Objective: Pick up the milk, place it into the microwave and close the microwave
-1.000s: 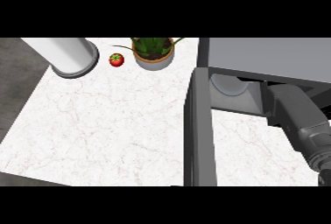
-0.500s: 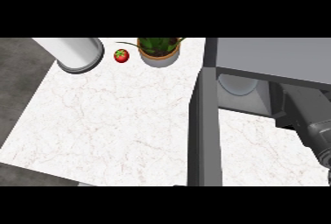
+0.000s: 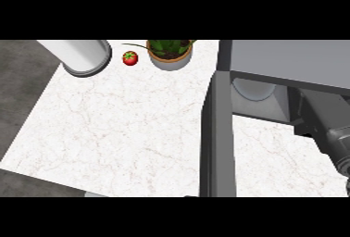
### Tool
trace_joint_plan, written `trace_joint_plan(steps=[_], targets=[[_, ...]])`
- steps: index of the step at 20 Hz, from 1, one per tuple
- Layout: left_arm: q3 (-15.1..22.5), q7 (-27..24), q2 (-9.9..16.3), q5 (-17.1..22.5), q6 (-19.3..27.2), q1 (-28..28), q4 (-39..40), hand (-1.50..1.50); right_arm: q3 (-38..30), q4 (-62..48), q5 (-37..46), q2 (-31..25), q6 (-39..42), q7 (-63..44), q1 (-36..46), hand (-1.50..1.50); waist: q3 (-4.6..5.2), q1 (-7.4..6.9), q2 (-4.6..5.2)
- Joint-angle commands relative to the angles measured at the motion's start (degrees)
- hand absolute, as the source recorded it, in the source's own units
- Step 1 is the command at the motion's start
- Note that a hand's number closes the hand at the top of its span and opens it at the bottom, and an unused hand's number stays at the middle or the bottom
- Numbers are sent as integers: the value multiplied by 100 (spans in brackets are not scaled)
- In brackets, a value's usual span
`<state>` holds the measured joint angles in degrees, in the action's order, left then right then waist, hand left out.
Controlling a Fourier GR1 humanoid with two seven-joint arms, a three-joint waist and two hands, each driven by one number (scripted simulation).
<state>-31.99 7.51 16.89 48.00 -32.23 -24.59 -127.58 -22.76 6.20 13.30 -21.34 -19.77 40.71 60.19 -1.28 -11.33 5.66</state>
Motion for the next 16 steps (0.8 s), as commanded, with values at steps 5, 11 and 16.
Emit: trace_joint_plan(steps=[5,11,16], targets=[[117,45,57,-181,-20,170,50,-150,504,-213,470,246,368,-574,559,-150,107,-209,-49],[245,50,81,-260,-87,324,225,-150,526,-181,457,603,-115,-897,815,-150,117,-206,-99],[359,119,86,-334,-107,361,344,-150,470,-108,355,918,-286,-822,845,-150,112,-148,-125]])
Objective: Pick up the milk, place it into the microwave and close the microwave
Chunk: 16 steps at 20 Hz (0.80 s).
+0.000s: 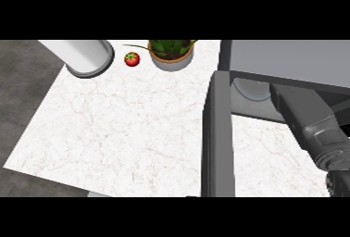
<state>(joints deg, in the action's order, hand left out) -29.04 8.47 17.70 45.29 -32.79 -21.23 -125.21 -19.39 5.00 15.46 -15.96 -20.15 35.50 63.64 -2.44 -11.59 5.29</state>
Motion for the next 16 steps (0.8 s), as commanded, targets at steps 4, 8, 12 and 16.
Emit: trace_joint_plan(steps=[4,8,12,16], targets=[[208,62,-37,-197,-54,77,113,-150,103,116,89,494,-377,-242,678,-150,230,-75,-116],[295,96,-119,-235,23,112,162,-150,-17,170,-24,462,-577,-114,642,-150,225,108,-159],[426,159,-226,-368,-84,-110,132,-150,-82,100,-64,285,-667,-179,604,-150,226,207,-206],[573,19,-434,-527,-210,-93,246,-150,122,-30,146,269,-507,-134,551,-150,237,373,-246]])
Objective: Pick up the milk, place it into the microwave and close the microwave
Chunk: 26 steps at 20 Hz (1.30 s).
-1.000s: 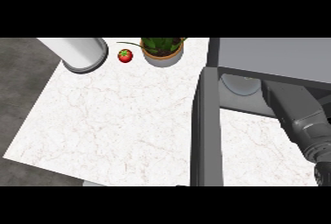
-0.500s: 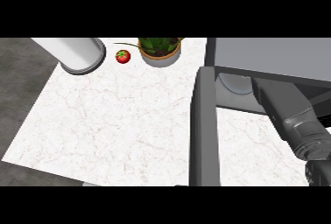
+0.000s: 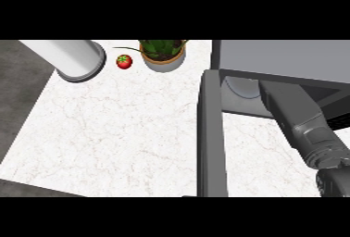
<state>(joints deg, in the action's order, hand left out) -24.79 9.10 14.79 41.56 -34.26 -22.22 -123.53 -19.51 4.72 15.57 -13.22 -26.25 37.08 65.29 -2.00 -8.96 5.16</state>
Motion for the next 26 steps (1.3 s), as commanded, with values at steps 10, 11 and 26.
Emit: trace_joint_plan(steps=[10,11,26], targets=[[967,-245,-750,-890,-613,-186,-64,-150,-168,9,-251,-20,1720,342,-340,-150,183,523,-355],[942,-265,-646,-710,-815,-278,82,-150,-262,65,-352,-46,1923,531,-472,-150,181,480,-338],[2054,-260,-1247,-2569,-1130,26,320,-150,-364,446,-846,960,3896,1267,-1787,-150,201,956,-570]])
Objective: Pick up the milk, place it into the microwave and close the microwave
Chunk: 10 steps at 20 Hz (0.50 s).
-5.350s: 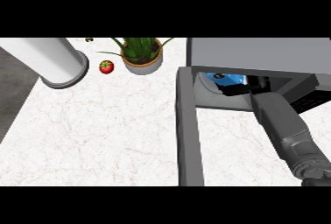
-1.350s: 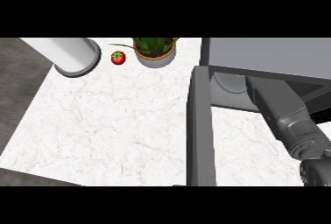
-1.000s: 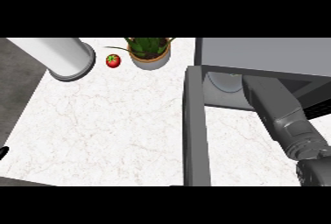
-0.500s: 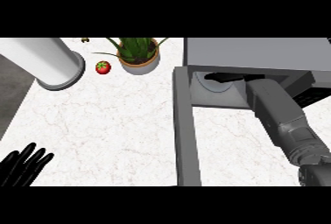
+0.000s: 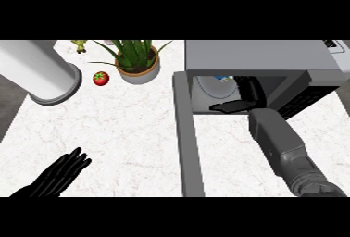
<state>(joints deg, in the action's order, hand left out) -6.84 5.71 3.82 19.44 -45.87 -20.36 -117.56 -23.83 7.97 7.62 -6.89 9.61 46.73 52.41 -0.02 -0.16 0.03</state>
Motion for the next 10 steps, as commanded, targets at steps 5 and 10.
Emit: trace_joint_plan(steps=[5,10], targets=[[468,-382,-290,-1108,116,447,509,150,448,450,189,403,73,494,-1379,-150,12,225,-80],[505,-940,-333,-1716,266,787,1158,150,581,937,178,111,300,629,-2239,-150,24,341,-107]])
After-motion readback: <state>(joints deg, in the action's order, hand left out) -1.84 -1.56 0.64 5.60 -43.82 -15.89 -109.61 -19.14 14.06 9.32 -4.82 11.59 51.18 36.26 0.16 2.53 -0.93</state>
